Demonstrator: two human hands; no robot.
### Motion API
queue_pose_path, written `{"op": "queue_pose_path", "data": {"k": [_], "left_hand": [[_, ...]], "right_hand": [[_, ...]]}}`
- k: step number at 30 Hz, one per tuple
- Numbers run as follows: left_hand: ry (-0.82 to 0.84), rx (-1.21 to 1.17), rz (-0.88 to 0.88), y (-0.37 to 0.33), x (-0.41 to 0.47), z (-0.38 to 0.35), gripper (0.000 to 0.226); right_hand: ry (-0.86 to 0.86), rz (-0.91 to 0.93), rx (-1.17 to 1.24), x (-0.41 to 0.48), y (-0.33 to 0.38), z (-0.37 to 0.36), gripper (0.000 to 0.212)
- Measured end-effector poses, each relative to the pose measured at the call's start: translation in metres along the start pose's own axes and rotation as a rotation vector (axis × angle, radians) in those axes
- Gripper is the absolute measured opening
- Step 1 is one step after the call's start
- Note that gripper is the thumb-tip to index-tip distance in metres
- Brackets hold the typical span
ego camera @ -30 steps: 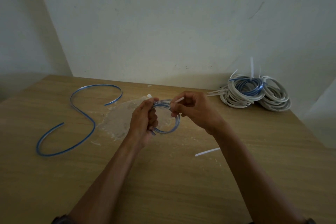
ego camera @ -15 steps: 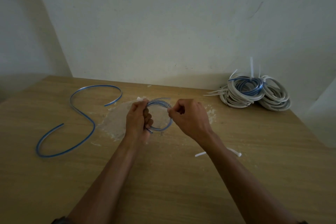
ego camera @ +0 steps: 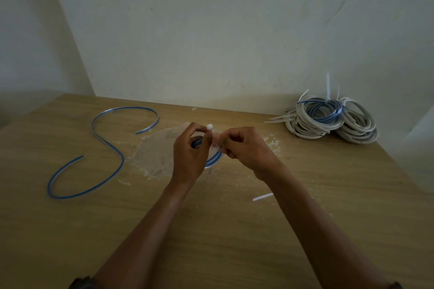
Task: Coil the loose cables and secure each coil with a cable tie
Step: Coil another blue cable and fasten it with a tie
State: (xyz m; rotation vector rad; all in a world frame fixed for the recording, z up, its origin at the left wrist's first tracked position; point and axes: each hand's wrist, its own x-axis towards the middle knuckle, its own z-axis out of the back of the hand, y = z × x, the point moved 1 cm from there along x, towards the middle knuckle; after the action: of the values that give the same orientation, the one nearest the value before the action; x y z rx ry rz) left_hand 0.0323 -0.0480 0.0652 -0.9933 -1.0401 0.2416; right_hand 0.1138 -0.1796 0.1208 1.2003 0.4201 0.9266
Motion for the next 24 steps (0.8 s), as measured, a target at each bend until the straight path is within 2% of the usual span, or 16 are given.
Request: {"op": "queue_pose_path", "data": {"k": [5,11,18,22,24], "left_hand": [[0.055,0.027,-0.063,0.002,-0.001,-0.002,0.004],[0.085,0.15,-0.141,0.004,0.0,-0.002,0.014],[0.106,0.082,-0.103,0.002,-0.002,-0.004,0.018],[0.125,0.04,-0.068,0.004,-0.006,-0.009,0.01],[0.136,0.036,-0.062,0.004,-0.006,-0.01,0.015]], "right_hand": [[0.004,-0.069,0.026,0.003,-0.001,0.004,0.029],[0.073,-0.109,0.082,0.004,-0.004,0.01,0.03],[0.108,-0.15,0.094,0.005,-0.009,0.014,0.029],[0.138,-0.184,0.148,0.005,-0.01,0.015,0.03],[0.117,-0.206,0.182,0.004,-0.011,0.017,0.03]]}}
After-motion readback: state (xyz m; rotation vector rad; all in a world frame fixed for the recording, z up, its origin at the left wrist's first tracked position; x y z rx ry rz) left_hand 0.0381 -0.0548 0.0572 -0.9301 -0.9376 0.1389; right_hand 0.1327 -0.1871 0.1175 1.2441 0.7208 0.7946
